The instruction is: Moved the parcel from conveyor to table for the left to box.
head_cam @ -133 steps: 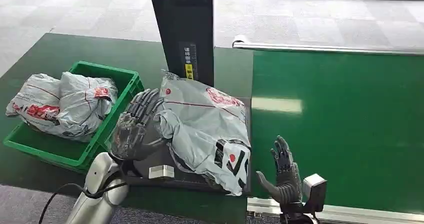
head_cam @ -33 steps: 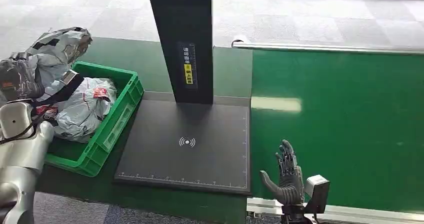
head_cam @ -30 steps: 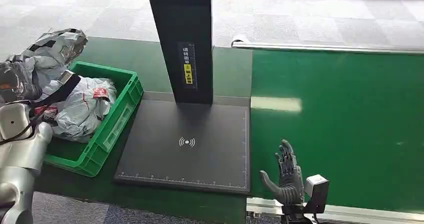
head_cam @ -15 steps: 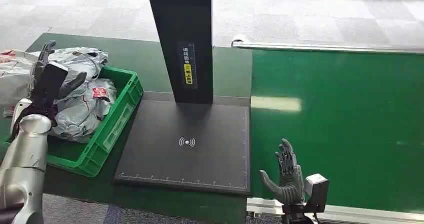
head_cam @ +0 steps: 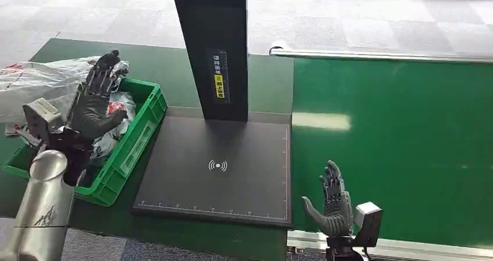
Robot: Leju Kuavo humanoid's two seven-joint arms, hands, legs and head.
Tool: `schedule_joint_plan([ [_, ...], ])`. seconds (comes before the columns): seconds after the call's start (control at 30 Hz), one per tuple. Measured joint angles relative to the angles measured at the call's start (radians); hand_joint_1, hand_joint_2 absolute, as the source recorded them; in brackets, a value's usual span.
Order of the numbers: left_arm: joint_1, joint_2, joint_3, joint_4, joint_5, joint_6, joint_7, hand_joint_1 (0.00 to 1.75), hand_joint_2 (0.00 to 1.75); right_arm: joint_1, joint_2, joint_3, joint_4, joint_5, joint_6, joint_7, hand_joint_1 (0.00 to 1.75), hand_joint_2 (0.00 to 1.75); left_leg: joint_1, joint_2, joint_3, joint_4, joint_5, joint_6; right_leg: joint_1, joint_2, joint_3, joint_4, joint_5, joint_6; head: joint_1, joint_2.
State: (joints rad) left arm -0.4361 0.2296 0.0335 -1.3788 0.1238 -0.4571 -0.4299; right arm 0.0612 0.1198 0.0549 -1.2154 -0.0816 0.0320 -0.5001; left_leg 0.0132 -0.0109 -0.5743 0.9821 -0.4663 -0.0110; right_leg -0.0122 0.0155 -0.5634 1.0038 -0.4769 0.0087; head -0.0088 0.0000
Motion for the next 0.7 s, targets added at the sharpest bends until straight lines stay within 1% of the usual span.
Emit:
schedule_joint_plan([
  [0.1, 0.069, -0.033, -0.07, -0.057, 0.109, -0.026, 0.006, 0.0, 1.75, -0.008, 0.007, 0.0, 0.008, 0.003, 0.0, -0.001, 0.0, 1.75, 0.0, 0.0, 0.0, 0.0, 0.0, 0.0, 0.0, 0.0, 0.0, 0.0, 0.0, 0.0, 0.0, 0.0],
  [0.2, 0.116, -0.05, -0.129, -0.083, 0.117, -0.012, -0.011, 0.0, 1.75, -0.013, 0.011, 0.0, 0.014, 0.008, 0.0, -0.001, 0.0, 1.75, 0.0, 0.0, 0.0, 0.0, 0.0, 0.0, 0.0, 0.0, 0.0, 0.0, 0.0, 0.0, 0.0, 0.0],
  [0.3, 0.153, -0.071, -0.157, -0.106, 0.093, 0.022, -0.017, 0.0, 1.75, -0.012, 0.012, 0.0, 0.016, 0.009, 0.001, -0.001, 0.0, 1.75, 0.0, 0.0, 0.0, 0.0, 0.0, 0.0, 0.0, 0.0, 0.0, 0.0, 0.0, 0.0, 0.0, 0.0],
  [0.37, 0.202, -0.113, -0.179, -0.111, 0.059, 0.092, -0.025, 0.0, 1.75, -0.006, 0.011, 0.0, 0.012, 0.007, 0.007, 0.001, 0.0, 1.75, 0.0, 0.0, 0.0, 0.0, 0.0, 0.0, 0.0, 0.0, 0.001, 0.0, 0.0, 0.0, -0.001, 0.0],
  [0.5, 0.304, -0.2, -0.228, -0.069, -0.052, 0.304, -0.073, 0.0, 1.75, -0.003, 0.016, 0.0, 0.003, 0.017, 0.028, 0.026, 0.0, 1.75, -0.001, 0.0, 0.0, 0.0, -0.002, 0.001, -0.001, 0.0, 0.0, 0.0, -0.001, 0.001, -0.001, 0.0],
  [0.6, 0.375, -0.269, -0.241, 0.03, -0.012, 0.356, -0.114, 0.0, 1.75, -0.003, 0.029, 0.001, 0.003, 0.03, 0.039, 0.036, 0.0, 1.75, -0.001, 0.0, 0.0, 0.0, -0.002, 0.001, -0.002, 0.0, 0.0, 0.0, -0.001, 0.001, -0.001, 0.0],
  [0.7, 0.418, -0.312, -0.255, 0.1, -0.018, 0.377, -0.137, 0.0, 1.75, -0.003, 0.037, 0.002, 0.006, 0.033, 0.04, 0.036, 0.0, 1.75, -0.001, 0.0, -0.001, 0.0, -0.002, 0.001, -0.001, 0.0, 0.0, 0.0, -0.001, 0.002, 0.0, 0.0],
])
